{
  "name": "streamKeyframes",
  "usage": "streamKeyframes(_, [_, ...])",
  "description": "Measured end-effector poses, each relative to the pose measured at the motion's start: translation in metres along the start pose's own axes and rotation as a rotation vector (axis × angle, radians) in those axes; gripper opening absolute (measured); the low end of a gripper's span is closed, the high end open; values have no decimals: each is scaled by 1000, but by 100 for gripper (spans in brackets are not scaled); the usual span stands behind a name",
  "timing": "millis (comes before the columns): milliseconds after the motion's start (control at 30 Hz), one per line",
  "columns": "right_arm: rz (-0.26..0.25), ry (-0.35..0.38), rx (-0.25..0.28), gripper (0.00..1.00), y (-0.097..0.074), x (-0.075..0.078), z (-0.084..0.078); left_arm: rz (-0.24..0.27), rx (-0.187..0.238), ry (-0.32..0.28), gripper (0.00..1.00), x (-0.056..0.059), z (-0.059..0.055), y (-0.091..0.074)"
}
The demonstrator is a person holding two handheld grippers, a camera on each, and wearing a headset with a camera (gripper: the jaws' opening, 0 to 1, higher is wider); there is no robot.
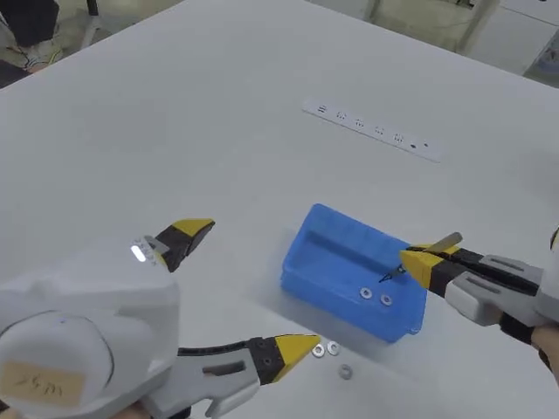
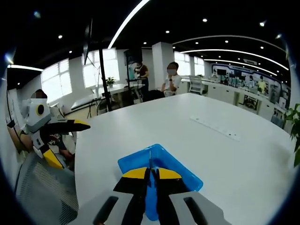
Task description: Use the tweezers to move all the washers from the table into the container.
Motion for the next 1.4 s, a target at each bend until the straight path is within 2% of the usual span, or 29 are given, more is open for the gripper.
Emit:
streamKeyframes(200, [2,1,8,2,-8,-7,1,-2,-4,1,88,0,-1,0])
streamKeyframes(467, [19,12,-10,2,-16,-18,-6,-3,-13,6,87,1,-1,0])
streamKeyframes(700, [64,17,-33,2,-13,-32,-14,-8,-16,7,87,1,-2,1])
streamKeyframes(1033, [102,52,-74,2,-9,-43,-34,-4,-22,6,87,0,-3,0])
streamKeyframes(1400, [109,80,-116,3,-9,-51,-53,-7,-26,8,86,0,-4,1])
Point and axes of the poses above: the centre of the closed fingertips' face, and the gripper's own axes: y roughly forward along the fingers, x roughly to its right, z roughly out of its top, the point moved 7 cm from there along -y, roughly backward along the fingers, and after that the axes turned 12 degrees about x, right-handed, at the moved point
